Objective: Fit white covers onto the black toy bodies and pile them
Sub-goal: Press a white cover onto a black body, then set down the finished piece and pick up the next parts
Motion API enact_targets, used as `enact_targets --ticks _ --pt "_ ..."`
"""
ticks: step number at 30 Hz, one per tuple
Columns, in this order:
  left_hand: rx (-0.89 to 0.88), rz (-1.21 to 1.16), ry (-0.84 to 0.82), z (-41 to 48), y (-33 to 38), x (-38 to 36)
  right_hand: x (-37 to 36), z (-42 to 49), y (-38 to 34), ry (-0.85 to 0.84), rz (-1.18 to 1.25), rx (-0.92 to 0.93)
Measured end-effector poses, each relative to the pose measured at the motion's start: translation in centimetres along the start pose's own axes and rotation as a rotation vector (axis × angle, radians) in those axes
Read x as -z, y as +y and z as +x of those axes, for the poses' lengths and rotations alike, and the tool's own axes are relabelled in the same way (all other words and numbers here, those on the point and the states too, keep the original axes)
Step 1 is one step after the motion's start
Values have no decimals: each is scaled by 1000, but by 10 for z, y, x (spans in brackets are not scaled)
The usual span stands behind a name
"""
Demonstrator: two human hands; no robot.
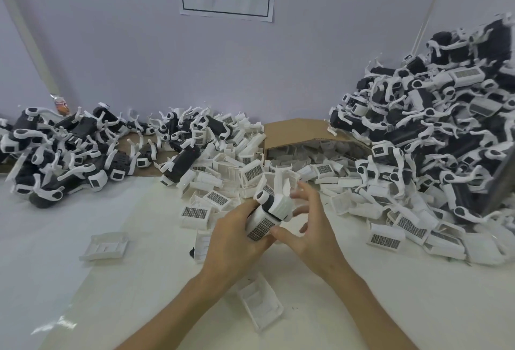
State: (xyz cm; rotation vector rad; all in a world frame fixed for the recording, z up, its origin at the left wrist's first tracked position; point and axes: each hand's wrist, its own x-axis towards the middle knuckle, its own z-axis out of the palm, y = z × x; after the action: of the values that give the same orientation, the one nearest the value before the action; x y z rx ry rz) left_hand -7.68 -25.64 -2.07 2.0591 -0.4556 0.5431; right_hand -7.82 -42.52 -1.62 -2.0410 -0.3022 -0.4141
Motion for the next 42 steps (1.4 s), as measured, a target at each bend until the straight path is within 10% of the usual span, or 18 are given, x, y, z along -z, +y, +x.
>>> enact_targets --ticks 7,20,27,33,42 --pt "-64 363 39 -5 0 -4 6 -2 -3 -95 102 75" --pt "120 -52 424 11 2 16 65 43 -31 52 542 -516" --pt "119 -113 356 6 5 7 215 181 -129 457 1121 -110" --pt "160 -188 342 11 5 9 192 179 -122 493 356 -55" --pt "201 -7 319 12 6 14 4 20 -13 -151 49 -138"
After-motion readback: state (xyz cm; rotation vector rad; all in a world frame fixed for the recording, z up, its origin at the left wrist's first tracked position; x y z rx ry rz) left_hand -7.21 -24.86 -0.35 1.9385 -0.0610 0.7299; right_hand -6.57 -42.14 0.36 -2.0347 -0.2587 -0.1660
